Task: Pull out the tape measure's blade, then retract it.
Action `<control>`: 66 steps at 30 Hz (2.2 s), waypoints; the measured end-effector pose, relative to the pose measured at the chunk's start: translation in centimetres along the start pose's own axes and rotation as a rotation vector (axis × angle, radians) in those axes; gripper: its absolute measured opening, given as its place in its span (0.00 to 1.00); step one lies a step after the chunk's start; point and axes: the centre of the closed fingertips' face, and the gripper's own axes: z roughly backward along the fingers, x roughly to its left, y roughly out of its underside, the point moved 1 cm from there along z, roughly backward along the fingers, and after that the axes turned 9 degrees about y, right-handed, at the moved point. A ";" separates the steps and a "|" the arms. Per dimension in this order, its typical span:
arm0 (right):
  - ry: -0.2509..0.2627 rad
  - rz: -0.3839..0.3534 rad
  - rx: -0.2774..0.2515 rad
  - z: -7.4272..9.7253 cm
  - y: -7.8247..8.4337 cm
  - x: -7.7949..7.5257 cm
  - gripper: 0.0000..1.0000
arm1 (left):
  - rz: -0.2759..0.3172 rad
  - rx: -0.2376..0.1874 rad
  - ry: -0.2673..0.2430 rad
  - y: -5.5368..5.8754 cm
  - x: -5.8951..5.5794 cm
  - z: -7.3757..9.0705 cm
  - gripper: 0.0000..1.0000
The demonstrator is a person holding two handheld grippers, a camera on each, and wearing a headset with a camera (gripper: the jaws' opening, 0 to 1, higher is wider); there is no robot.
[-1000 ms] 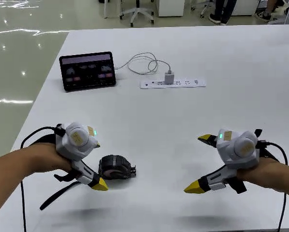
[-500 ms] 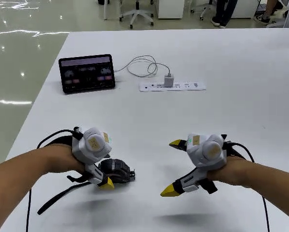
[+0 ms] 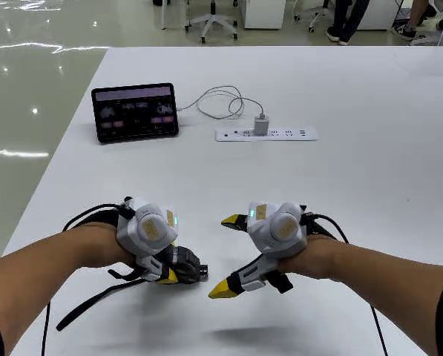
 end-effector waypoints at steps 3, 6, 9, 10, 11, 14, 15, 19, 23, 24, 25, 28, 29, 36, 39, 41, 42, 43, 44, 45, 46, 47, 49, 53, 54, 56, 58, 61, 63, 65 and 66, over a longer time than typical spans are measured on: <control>-0.019 0.011 0.012 -0.6 0.3 0.4 0.79 | -0.012 -0.009 0.004 -0.1 -0.1 0.1 0.32; -0.057 0.033 0.037 -1.5 1.3 0.9 0.75 | -0.031 -0.009 0.006 0.0 -0.1 0.0 0.32; -0.065 0.037 0.051 -2.3 1.9 1.2 0.70 | -0.039 0.001 0.000 0.0 0.0 0.0 0.32; -0.065 0.039 0.052 -2.6 1.9 1.3 0.66 | -0.034 0.002 -0.001 0.0 0.0 0.0 0.32; -0.071 0.045 0.061 -2.9 2.1 1.5 0.63 | -0.034 0.004 0.000 0.0 0.0 0.0 0.32; -0.084 0.065 0.088 -3.5 2.9 1.8 0.54 | -0.044 0.011 -0.002 0.0 0.0 -0.1 0.32; -0.086 0.068 0.094 -3.7 3.0 1.8 0.50 | -0.047 0.012 -0.003 0.1 0.0 -0.1 0.32; -0.072 0.055 0.093 -4.3 2.8 1.3 0.33 | -0.044 0.004 -0.013 0.2 -0.1 -0.2 0.31; -0.068 0.050 0.119 -4.5 3.5 0.9 0.26 | -0.041 0.006 -0.012 0.2 0.0 -0.3 0.31; -0.069 0.057 0.127 -4.5 3.8 0.8 0.24 | -0.038 0.005 -0.009 0.2 0.1 -0.3 0.31; -0.069 0.057 0.133 -4.6 3.9 0.7 0.24 | -0.038 0.004 -0.006 0.2 0.0 -0.3 0.31; -0.072 0.037 0.145 -4.6 4.2 0.7 0.22 | -0.035 0.005 0.003 0.2 0.1 -0.3 0.31; -0.072 0.040 0.149 -4.7 4.3 0.7 0.20 | -0.036 0.007 0.005 0.2 0.1 -0.3 0.31; -0.080 0.064 0.161 -5.3 4.7 1.0 0.16 | -0.032 0.006 0.008 0.2 0.1 -0.3 0.31; -0.075 0.076 0.161 -5.4 4.9 0.7 0.12 | -0.033 0.008 0.008 0.2 0.0 -0.3 0.31; -0.079 0.074 0.164 -5.4 4.8 0.7 0.11 | -0.030 0.007 0.009 0.2 0.1 -0.3 0.31; -0.079 0.049 0.167 -5.3 4.8 0.7 0.11 | -0.030 0.007 0.009 0.2 0.1 -0.3 0.31; -0.082 0.044 0.165 -5.2 4.8 0.6 0.10 | -0.022 0.006 0.009 0.2 0.1 -0.3 0.31; -0.089 0.061 0.165 -5.3 4.9 0.6 0.10 | -0.014 0.005 0.010 0.2 0.1 -0.3 0.31; -0.090 0.064 0.166 -5.3 4.9 0.6 0.10 | -0.015 0.005 0.010 0.2 0.1 -0.3 0.31; -0.092 0.070 0.169 -5.2 4.9 0.6 0.10 | -0.010 0.002 0.010 0.2 0.2 -0.3 0.31; -0.094 0.072 0.172 -5.2 4.9 0.6 0.10 | -0.007 0.000 0.011 0.2 0.1 -0.3 0.31; -0.095 0.078 0.177 -5.2 5.0 0.6 0.09 | -0.008 0.001 0.011 0.2 0.2 -0.3 0.31; -0.099 0.087 0.185 -5.1 5.0 0.6 0.09 | -0.011 0.002 0.011 0.2 0.2 -0.3 0.31; -0.099 0.087 0.186 -5.2 5.0 0.6 0.09 | -0.011 0.001 0.010 0.2 0.2 -0.3 0.31; -0.100 0.078 0.189 -5.1 5.1 0.6 0.09 | -0.013 0.001 0.010 0.2 0.2 -0.3 0.31; -0.102 0.076 0.192 -4.9 5.2 0.5 0.09 | -0.016 0.002 0.010 0.2 0.1 -0.3 0.31; -0.102 0.068 0.198 -4.6 5.5 0.4 0.09 | -0.024 0.005 0.010 0.2 0.1 -0.3 0.31; -0.100 0.058 0.201 -4.5 5.7 0.4 0.09 | -0.023 0.006 0.010 0.2 0.1 -0.3 0.31; -0.099 0.058 0.204 -4.4 5.8 0.3 0.09 | -0.022 0.004 0.009 0.2 0.1 -0.3 0.31; -0.098 0.056 0.207 -4.3 5.9 0.2 0.10 | -0.021 0.004 0.008 0.2 0.1 -0.3 0.31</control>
